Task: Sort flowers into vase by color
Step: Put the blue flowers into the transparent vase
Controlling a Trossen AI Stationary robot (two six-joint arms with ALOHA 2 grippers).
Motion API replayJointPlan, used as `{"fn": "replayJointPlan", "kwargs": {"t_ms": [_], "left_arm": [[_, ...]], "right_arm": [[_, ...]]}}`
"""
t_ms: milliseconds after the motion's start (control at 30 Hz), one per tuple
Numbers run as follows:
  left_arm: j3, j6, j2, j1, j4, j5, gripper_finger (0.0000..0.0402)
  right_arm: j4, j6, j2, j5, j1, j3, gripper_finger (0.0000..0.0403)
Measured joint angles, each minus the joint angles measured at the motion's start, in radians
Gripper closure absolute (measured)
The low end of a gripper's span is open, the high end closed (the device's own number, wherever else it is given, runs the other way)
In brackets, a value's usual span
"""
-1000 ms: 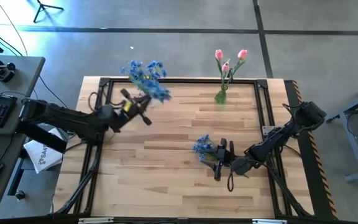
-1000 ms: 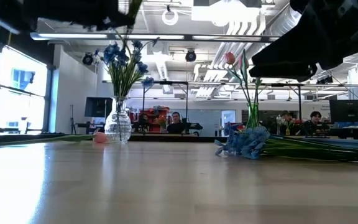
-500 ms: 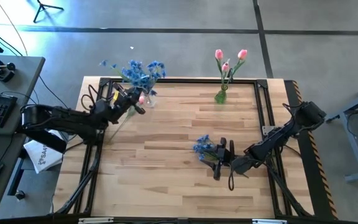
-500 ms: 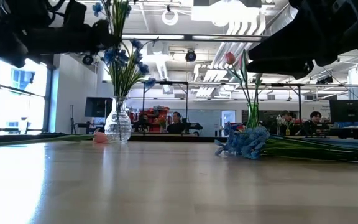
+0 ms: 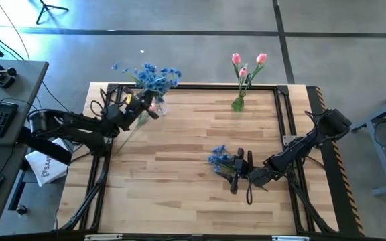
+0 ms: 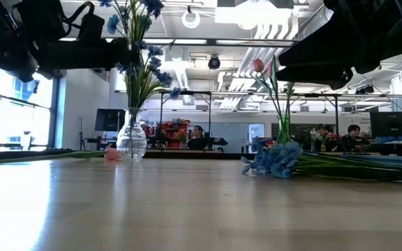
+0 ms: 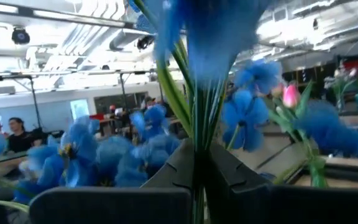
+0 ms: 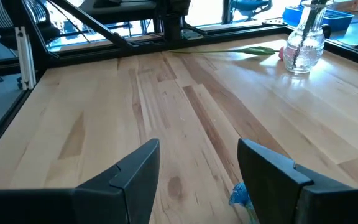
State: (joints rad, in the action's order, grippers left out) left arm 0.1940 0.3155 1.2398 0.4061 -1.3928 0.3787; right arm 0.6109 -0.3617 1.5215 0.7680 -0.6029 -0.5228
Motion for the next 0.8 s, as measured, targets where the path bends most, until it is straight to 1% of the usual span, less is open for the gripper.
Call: {"fn": "replayJointPlan", "kwargs": {"t_ms": [100,233,333,433,500,567,667,800], "left_arm": [[0.0,-0.003,0.003,0.0,0.021,0.001,0.0397],[0.0,-0.058,0.002,0.0,0.068,0.025,0.0388],[0.0,-0.103,0.002,0.0,0.122,0.026,0.0362],[0.0,-0.191,-0.004,0.0,0.2,0.026,0.0324],[0.0,-0.238,-0.029,0.0,0.301,0.026,0.0297],[0.016,-0.278,-0.065,0.0,0.44,0.026,0.027],[0.066,-0.304,-0.128,0.0,0.704,0.026,0.0237],[0.18,-0.305,-0.198,-0.001,1.07,0.027,0.0211]], "right_arm": [[0.0,0.0,0.0,0.0,0.0,0.0,0.0192],[0.0,0.0,0.0,0.0,0.0,0.0,0.0192],[0.001,0.0,0.0,0.0,0.0,0.0,0.0192],[0.001,0.0,0.0,0.0,0.0,0.0,0.0192],[0.001,0.0,0.0,0.0,0.0,0.0,0.0192],[0.001,0.0,0.0,0.0,0.0,0.0,0.0192],[0.001,0.0,0.0,0.0,0.0,0.0,0.0192],[0.001,0.001,0.0,0.0,0.0,0.0,0.0192]]}}
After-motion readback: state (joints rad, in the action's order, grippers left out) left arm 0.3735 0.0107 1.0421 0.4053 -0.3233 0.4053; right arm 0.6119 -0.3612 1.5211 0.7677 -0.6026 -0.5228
